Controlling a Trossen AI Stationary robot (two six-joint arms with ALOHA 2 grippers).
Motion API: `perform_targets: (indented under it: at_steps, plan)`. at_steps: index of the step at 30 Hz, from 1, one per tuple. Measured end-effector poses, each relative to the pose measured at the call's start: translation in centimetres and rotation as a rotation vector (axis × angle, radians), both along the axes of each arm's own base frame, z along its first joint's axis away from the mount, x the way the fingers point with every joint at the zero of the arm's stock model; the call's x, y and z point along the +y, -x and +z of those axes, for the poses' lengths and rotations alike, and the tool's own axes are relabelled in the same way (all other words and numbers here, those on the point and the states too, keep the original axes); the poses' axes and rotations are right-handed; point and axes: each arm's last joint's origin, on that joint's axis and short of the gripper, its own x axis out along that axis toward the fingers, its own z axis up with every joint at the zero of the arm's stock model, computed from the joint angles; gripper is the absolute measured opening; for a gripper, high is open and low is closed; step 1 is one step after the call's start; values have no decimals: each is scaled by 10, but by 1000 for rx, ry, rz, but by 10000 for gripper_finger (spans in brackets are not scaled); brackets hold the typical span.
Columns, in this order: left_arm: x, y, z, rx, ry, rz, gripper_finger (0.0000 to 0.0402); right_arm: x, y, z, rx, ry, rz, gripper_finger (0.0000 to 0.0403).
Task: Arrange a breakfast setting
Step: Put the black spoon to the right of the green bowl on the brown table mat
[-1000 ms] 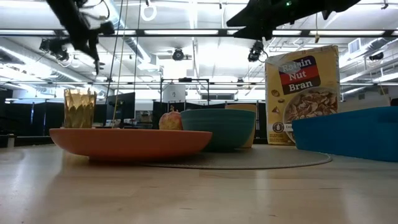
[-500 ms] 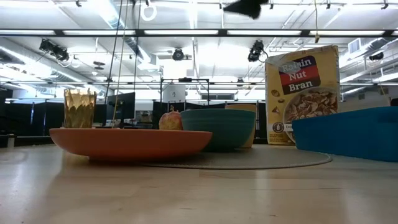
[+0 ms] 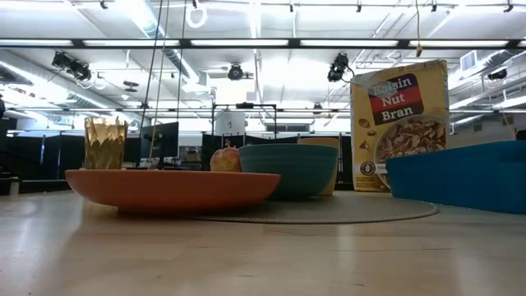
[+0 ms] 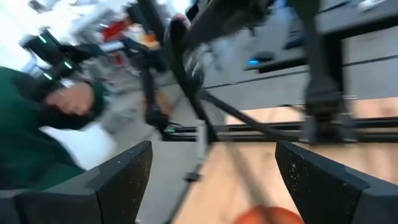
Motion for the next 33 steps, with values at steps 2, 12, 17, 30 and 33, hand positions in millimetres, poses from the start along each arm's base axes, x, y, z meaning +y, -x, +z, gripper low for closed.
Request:
perform_targets:
  at_steps: [2, 12, 17, 30, 33]
  plan:
    - [-9, -11, -7, 17, -43, -48, 5, 2, -10, -4, 14, -50, 53, 348]
    - [-31, -39, -22, -7, -184, -155, 5, 31, -41, -35, 157, -204, 325, 346]
    - [-34, -44, -26, -7, -226, -173, 5, 40, -49, -43, 171, -203, 353, 328]
    - [-34, -48, -31, -1, -271, -173, 5, 43, -53, -52, 254, -254, 358, 160]
    - [-34, -48, -29, -25, -270, -170, 5, 42, -52, -53, 270, -257, 352, 135]
